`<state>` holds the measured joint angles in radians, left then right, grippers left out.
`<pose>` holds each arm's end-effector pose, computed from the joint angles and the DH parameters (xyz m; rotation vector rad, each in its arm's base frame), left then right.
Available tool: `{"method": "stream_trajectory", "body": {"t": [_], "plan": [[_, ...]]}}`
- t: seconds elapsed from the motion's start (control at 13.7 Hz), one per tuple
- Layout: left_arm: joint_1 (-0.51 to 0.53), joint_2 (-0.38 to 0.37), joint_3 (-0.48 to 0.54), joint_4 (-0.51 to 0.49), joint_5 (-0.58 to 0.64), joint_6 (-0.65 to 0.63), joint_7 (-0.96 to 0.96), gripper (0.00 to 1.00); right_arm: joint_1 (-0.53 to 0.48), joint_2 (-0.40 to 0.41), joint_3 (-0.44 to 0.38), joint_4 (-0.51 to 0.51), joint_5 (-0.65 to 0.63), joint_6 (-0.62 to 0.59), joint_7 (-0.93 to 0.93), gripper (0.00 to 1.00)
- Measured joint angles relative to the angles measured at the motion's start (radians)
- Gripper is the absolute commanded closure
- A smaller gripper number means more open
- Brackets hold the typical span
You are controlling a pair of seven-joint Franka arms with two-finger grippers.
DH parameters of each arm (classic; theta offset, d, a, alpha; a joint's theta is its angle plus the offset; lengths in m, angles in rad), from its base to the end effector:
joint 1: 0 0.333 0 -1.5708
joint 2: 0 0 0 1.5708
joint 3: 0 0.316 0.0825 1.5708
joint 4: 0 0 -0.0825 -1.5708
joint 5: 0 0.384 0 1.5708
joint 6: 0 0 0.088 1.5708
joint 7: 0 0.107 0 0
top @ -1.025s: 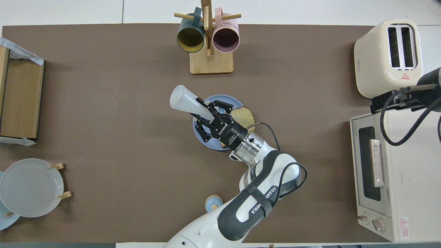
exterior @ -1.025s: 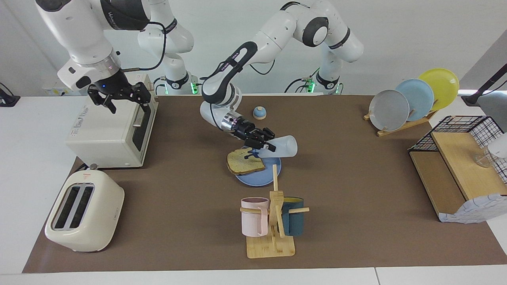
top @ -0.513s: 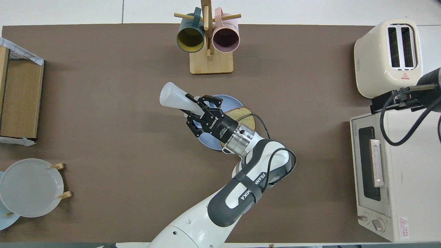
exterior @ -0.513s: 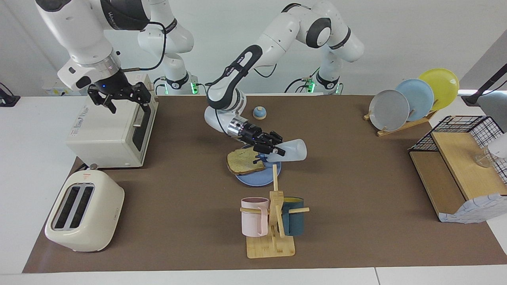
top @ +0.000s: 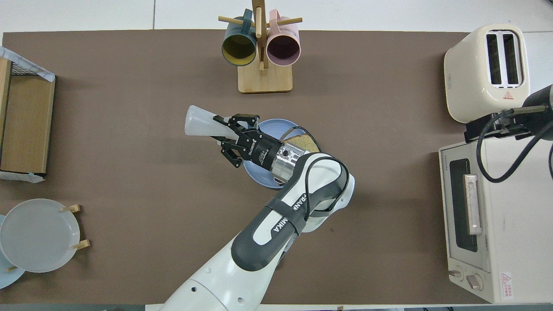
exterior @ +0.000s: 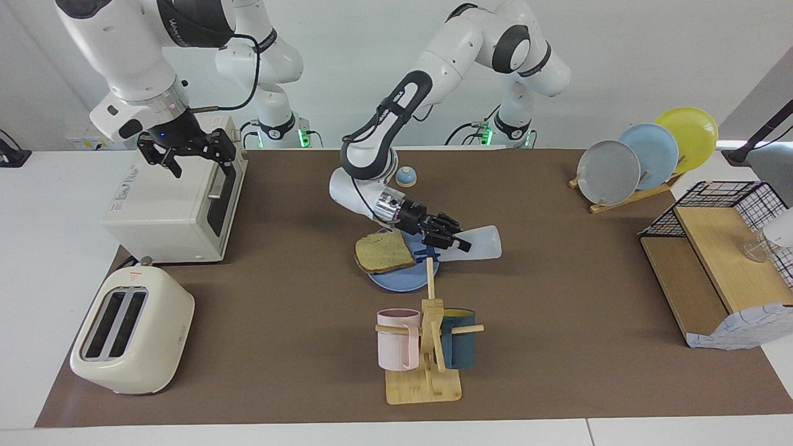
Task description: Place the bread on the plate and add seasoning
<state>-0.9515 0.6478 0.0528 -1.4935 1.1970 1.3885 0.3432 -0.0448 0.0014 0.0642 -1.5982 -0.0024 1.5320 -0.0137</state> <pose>0.4926 -0.4489 0.3278 -1.2713 1.2130 0.3098 0.5496 0.0104 0.6076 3.1369 0.0519 -0.1061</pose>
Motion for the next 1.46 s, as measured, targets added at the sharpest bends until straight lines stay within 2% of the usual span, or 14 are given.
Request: {"method": "stream_trajectory", "body": {"t": [0.15, 0.37, 0.59, 0.81, 1.1, 1.25, 1.46], "plan": [[0.058, -0.128, 0.002, 0.003, -0.151, 0.060, -0.010, 1.00, 0.000, 0.000, 0.000, 0.000, 0.000, 0.000, 0.000, 0.00], [0.192, -0.319, 0.009, 0.002, -0.472, 0.208, -0.080, 1.00, 0.000, 0.000, 0.000, 0.000, 0.000, 0.000, 0.000, 0.00], [0.366, -0.440, 0.010, -0.013, -0.751, 0.372, -0.123, 1.00, 0.000, 0.000, 0.000, 0.000, 0.000, 0.000, 0.000, 0.00], [0.469, -0.462, 0.009, -0.068, -0.927, 0.621, -0.256, 1.00, 0.000, 0.000, 0.000, 0.000, 0.000, 0.000, 0.000, 0.00], [0.550, -0.461, 0.008, -0.292, -0.993, 1.143, -0.476, 1.00, 0.000, 0.000, 0.000, 0.000, 0.000, 0.000, 0.000, 0.00], [0.576, -0.446, 0.007, -0.359, -0.994, 1.303, -0.528, 1.00, 0.000, 0.000, 0.000, 0.000, 0.000, -0.002, 0.000, 0.00], [0.607, -0.384, 0.007, -0.383, -0.994, 1.449, -0.539, 1.00, 0.000, 0.000, 0.000, 0.000, 0.000, -0.003, 0.000, 0.00]]}}
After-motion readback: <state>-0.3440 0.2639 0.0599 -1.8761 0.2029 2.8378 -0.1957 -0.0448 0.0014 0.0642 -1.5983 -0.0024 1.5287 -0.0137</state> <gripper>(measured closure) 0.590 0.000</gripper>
